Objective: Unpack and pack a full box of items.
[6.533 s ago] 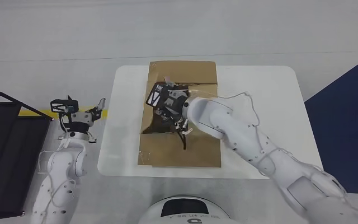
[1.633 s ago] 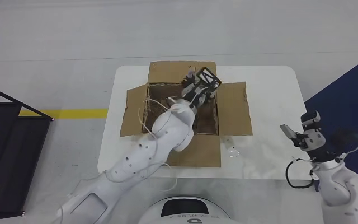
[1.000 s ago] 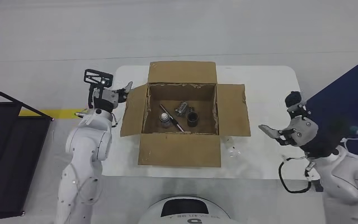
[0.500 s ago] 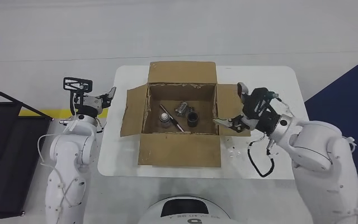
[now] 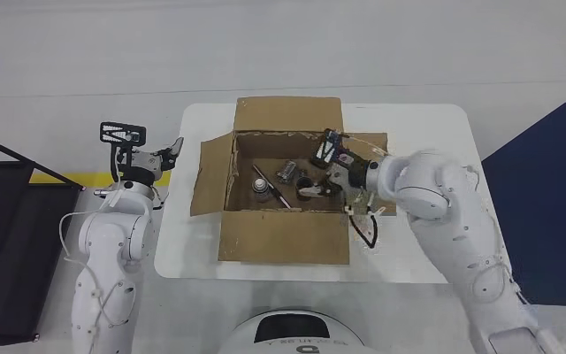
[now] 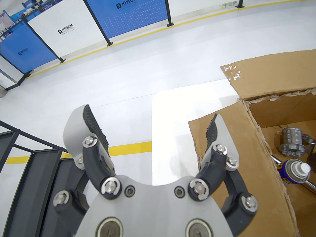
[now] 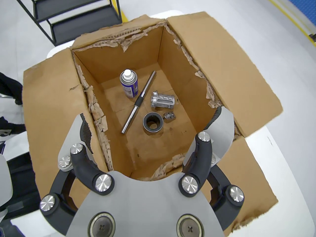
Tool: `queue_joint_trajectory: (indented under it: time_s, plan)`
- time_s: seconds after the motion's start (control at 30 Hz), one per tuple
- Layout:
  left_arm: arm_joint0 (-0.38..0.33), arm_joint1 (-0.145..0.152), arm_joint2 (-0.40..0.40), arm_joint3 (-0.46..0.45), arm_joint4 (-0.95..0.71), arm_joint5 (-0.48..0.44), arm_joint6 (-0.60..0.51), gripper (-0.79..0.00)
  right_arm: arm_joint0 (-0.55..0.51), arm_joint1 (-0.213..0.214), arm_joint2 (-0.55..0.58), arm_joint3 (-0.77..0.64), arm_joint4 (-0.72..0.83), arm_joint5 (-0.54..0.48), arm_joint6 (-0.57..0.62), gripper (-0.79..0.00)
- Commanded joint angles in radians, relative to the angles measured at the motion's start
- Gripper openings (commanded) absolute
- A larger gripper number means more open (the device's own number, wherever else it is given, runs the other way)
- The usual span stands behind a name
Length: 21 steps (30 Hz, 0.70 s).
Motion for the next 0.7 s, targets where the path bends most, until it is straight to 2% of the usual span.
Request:
queue_joint_trajectory:
  time_s: [0.0, 0.13, 0.67]
  plan:
    - [0.0, 0.0, 0.0, 0.0, 0.0, 0.0, 0.0, 0.0, 0.081, -0.011, -0.062, 0.066, -0.007, 0.031, 0.034, 0.0]
    - [0.0, 0.0, 0.0, 0.0, 0.0, 0.0, 0.0, 0.0, 0.169, -0.028, -0.131, 0.151, 0.027, 0.045, 0.077, 0.0]
    - [0.0, 0.0, 0.0, 0.0, 0.0, 0.0, 0.0, 0.0, 0.169, -0.028, -0.131, 0.151, 0.027, 0.045, 0.077, 0.0]
